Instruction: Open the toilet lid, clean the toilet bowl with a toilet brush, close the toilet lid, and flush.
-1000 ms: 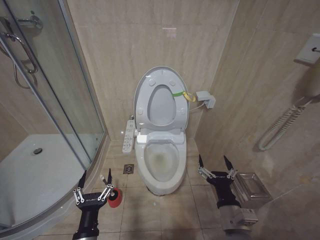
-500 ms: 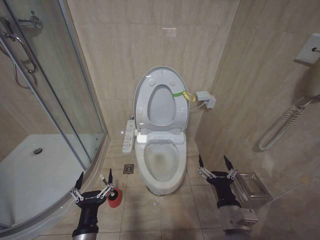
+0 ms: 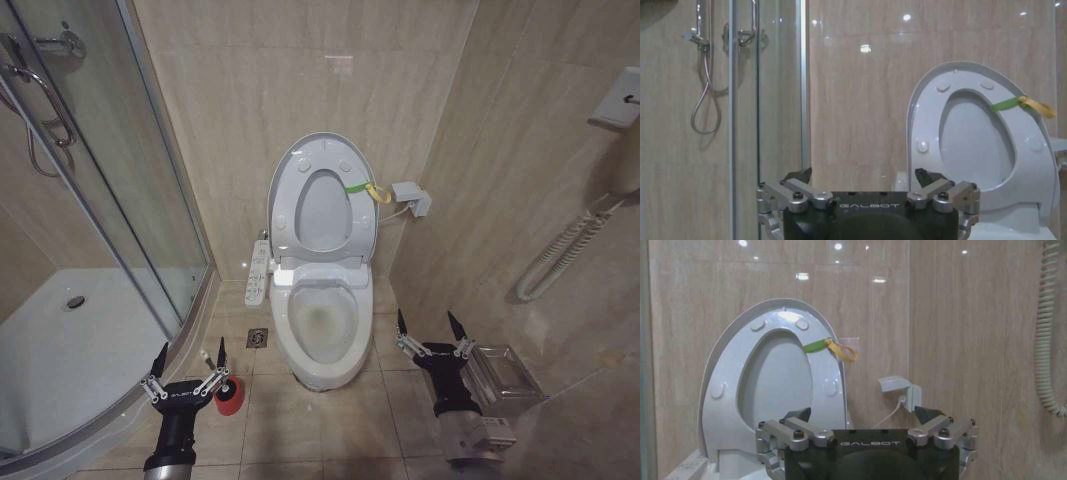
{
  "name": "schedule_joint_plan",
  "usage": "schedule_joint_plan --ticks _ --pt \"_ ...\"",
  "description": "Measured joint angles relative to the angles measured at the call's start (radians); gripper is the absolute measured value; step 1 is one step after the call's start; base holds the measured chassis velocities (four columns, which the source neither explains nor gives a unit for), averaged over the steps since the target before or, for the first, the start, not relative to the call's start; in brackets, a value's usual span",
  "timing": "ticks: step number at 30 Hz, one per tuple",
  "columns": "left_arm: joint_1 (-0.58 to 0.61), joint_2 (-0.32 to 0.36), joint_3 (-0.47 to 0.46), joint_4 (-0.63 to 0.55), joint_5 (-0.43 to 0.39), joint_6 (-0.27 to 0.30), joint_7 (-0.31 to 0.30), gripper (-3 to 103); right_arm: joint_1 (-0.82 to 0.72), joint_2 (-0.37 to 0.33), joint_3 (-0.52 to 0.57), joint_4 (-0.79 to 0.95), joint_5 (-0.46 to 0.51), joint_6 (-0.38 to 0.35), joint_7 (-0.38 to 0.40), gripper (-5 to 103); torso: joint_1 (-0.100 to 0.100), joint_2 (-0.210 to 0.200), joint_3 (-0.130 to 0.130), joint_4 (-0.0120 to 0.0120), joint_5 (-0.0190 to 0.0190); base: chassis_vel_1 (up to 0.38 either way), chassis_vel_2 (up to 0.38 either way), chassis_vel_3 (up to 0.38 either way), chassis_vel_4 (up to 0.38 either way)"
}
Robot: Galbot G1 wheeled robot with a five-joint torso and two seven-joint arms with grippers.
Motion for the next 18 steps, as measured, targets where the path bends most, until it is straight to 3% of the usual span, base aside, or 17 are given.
schedule_joint_plan --ticks 18 --pt "0.006 -0.001 0.001 0.003 0.023 -0.016 0.006 100 0.000 0.000 0.000 0.000 0.000 0.000 0.000 100 0.000 0.000 0.000 0.0000 0.0001 0.000 0.000 0.000 0.000"
